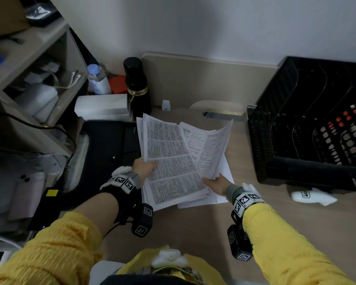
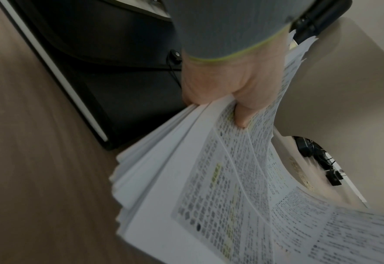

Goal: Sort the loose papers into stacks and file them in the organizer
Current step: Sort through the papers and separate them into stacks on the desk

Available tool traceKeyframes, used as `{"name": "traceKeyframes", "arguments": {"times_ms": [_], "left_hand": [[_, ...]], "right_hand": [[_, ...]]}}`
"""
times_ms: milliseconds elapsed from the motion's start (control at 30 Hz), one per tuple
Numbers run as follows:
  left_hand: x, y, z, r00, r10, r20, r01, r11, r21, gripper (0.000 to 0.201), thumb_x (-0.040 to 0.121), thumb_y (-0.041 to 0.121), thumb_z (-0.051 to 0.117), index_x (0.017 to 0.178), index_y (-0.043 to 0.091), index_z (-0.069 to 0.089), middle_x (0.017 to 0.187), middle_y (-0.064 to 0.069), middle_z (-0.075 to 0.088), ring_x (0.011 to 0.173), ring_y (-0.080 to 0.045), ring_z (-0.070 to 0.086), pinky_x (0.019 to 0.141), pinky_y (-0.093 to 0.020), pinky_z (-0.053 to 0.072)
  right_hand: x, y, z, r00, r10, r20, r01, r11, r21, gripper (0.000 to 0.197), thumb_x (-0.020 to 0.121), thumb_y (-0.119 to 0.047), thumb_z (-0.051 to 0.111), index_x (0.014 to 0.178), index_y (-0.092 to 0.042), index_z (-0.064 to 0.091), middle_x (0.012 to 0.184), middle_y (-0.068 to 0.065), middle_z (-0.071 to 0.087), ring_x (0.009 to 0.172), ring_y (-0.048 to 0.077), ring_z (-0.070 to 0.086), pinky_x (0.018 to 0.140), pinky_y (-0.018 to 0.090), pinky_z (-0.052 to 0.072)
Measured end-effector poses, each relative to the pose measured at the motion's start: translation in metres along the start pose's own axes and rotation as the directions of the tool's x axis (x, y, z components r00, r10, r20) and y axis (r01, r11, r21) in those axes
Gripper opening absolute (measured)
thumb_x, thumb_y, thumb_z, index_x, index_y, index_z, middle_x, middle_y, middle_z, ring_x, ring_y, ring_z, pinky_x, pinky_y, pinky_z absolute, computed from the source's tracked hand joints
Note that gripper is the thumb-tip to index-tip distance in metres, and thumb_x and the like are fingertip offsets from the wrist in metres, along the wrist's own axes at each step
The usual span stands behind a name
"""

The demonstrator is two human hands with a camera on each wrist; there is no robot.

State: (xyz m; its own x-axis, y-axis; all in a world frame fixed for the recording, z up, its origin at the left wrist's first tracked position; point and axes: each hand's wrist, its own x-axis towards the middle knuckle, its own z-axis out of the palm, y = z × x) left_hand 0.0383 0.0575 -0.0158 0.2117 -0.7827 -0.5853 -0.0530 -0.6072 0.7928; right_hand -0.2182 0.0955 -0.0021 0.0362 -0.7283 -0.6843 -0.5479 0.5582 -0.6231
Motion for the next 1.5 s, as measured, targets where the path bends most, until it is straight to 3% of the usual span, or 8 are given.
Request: {"name": "traceKeyframes", "arguments": {"times_ms": [200,400,633,833,967,1067,1233,1500], "left_hand": [[0.000,0.003,-0.007,0.999,-0.029,0.021,0.031,0.997,-0.075,0.035,0.088,0.007,0.066,0.122,-0.002,0.061,0.110,-0.015,0.066,0.104,-0.033,0.064,0.094,-0.047,0.051],[-0.002,0.009,-0.015,0.997,-0.056,0.043,0.060,0.993,-0.102,0.041,0.087,0.008,0.068,0.126,0.000,0.058,0.120,-0.018,0.065,0.109,-0.034,0.063,0.095,-0.048,0.051],[-0.007,0.021,-0.015,0.999,-0.026,0.040,0.030,0.995,-0.094,0.042,0.086,0.009,0.070,0.125,0.000,0.058,0.117,-0.014,0.064,0.105,-0.031,0.063,0.096,-0.047,0.050],[0.072,-0.015,-0.019,0.999,-0.043,-0.013,0.042,0.998,-0.052,0.090,0.069,0.033,0.082,0.144,0.006,0.040,0.139,-0.015,0.053,0.115,-0.035,0.059,0.096,-0.050,0.050],[0.050,0.001,-0.017,0.998,-0.023,-0.053,0.020,0.998,-0.053,0.075,0.074,0.027,0.079,0.138,0.003,0.047,0.129,-0.017,0.059,0.110,-0.035,0.062,0.095,-0.051,0.051],[0.001,0.029,-0.014,0.999,0.003,-0.034,-0.004,1.000,-0.031,0.042,0.085,0.016,0.071,0.123,0.000,0.060,0.114,-0.017,0.066,0.104,-0.034,0.064,0.094,-0.050,0.051],[-0.010,0.036,-0.011,1.000,0.027,0.004,-0.027,0.999,-0.044,0.036,0.087,0.010,0.069,0.119,-0.004,0.061,0.104,-0.016,0.064,0.102,-0.034,0.064,0.095,-0.048,0.051],[-0.017,0.037,-0.009,0.980,0.057,0.188,-0.039,0.994,-0.100,0.038,0.084,0.007,0.071,0.121,-0.001,0.061,0.115,-0.016,0.066,0.104,-0.032,0.064,0.096,-0.048,0.050]], "right_hand": [[0.016,-0.010,0.009,0.959,0.165,-0.230,-0.136,0.982,0.134,0.056,0.096,-0.037,0.047,0.131,0.007,0.047,0.129,0.021,0.055,0.116,0.035,0.054,0.097,0.037,0.045],[0.018,-0.032,-0.014,0.834,0.057,-0.549,-0.012,0.996,0.085,0.042,0.098,-0.024,0.043,0.116,0.012,0.054,0.117,0.029,0.060,0.105,0.042,0.060,0.085,0.041,0.049],[-0.001,-0.056,-0.054,0.654,-0.089,-0.751,0.168,0.985,0.029,0.045,0.094,-0.038,0.039,0.112,-0.001,0.057,0.108,0.024,0.064,0.099,0.042,0.060,0.087,0.047,0.049],[-0.019,-0.068,-0.082,0.606,-0.163,-0.778,0.214,0.976,-0.038,0.035,0.099,-0.026,0.040,0.119,-0.002,0.056,0.116,0.027,0.061,0.108,0.043,0.057,0.090,0.044,0.045],[-0.030,-0.070,-0.095,0.505,-0.235,-0.831,0.299,0.950,-0.087,0.030,0.101,-0.026,0.038,0.109,-0.002,0.055,0.101,0.025,0.063,0.094,0.040,0.060,0.072,0.036,0.043],[-0.037,-0.078,-0.107,0.459,-0.265,-0.848,0.335,0.936,-0.111,0.028,0.101,-0.026,0.035,0.105,-0.004,0.053,0.090,0.020,0.059,0.084,0.035,0.059,0.066,0.035,0.041],[-0.039,-0.083,-0.113,0.471,-0.313,-0.825,0.348,0.925,-0.152,0.027,0.101,-0.025,0.033,0.101,-0.005,0.050,0.083,0.011,0.052,0.079,0.031,0.056,0.064,0.031,0.037],[-0.032,-0.084,-0.092,0.607,-0.301,-0.735,0.336,0.936,-0.106,0.029,0.100,-0.022,0.036,0.120,-0.012,0.054,0.109,0.019,0.062,0.100,0.036,0.059,0.081,0.036,0.046]]}}
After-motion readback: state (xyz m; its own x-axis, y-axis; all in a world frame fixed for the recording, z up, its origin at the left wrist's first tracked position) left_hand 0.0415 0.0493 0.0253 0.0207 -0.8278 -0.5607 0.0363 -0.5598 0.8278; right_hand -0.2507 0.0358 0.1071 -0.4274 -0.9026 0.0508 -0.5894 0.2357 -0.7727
